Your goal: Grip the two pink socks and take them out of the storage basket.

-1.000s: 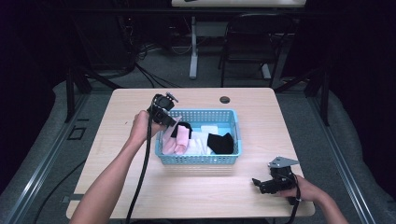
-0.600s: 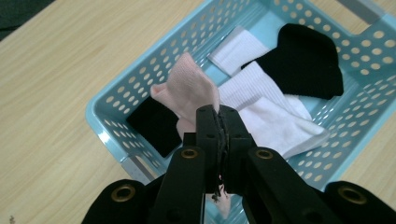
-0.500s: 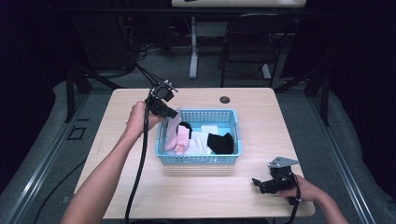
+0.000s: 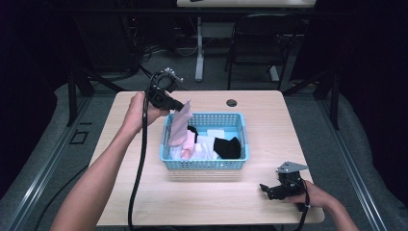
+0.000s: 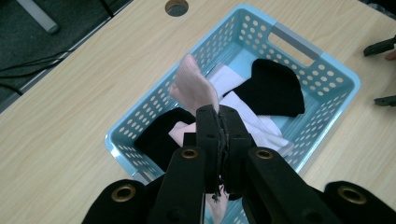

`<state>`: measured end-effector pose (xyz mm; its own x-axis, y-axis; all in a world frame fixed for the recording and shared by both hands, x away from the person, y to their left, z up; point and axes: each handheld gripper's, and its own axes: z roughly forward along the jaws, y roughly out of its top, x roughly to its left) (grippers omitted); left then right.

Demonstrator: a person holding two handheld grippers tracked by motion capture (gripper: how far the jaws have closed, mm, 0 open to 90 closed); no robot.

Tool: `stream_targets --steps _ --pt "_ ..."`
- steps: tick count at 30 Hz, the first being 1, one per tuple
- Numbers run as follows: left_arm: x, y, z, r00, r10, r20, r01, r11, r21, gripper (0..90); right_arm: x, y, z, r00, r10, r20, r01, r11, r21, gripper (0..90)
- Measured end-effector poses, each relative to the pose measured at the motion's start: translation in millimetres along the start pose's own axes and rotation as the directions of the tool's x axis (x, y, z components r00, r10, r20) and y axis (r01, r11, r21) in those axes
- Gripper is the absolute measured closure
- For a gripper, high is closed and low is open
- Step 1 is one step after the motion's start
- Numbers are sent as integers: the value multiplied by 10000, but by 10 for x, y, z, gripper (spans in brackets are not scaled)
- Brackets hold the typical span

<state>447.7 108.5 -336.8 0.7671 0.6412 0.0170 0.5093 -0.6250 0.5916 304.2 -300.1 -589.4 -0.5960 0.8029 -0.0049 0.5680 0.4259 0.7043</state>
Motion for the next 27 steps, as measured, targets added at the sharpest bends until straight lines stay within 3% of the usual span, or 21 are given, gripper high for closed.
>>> stream_targets --steps 12,21,27 --pt "47 16 -217 10000 -54 -49 54 9999 -114 881 0 0 0 10000 4 -1 -4 10000 -3 0" --pt "158 -52 -557 9992 -245 -321 225 9979 -610 881 -1 1 -1 10000 -20 2 20 10000 20 0" --pt "292 -160 -792 9959 -602 -669 542 9946 -881 881 -2 1 -1 10000 -17 -1 17 10000 18 0"
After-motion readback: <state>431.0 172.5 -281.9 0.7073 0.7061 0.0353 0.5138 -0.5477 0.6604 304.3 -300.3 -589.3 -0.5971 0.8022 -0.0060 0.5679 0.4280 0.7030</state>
